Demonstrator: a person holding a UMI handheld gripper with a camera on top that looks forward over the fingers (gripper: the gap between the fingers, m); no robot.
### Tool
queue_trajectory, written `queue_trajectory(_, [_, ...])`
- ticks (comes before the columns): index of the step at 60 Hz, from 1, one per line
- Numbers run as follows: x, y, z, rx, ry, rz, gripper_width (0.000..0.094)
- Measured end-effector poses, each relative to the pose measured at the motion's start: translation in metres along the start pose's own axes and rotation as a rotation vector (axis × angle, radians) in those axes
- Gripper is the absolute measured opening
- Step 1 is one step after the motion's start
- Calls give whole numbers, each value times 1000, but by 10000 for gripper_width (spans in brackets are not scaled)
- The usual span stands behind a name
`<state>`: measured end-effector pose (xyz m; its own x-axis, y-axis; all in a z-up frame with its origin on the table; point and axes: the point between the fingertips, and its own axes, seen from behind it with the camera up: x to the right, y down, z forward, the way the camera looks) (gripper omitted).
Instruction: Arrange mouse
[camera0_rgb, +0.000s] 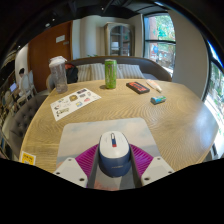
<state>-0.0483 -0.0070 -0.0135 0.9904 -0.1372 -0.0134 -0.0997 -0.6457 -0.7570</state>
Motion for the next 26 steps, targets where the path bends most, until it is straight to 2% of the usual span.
queue_trajectory(4, [0,4,-3,-51,-8,12,602])
queue_trajectory(9, [2,9,-16,-103,-7,9,861])
queue_trajectory(19, [2,25,-70,-156,-46,-9,847])
queue_trajectory(26, [20,52,-110,-215,-29,-9,850])
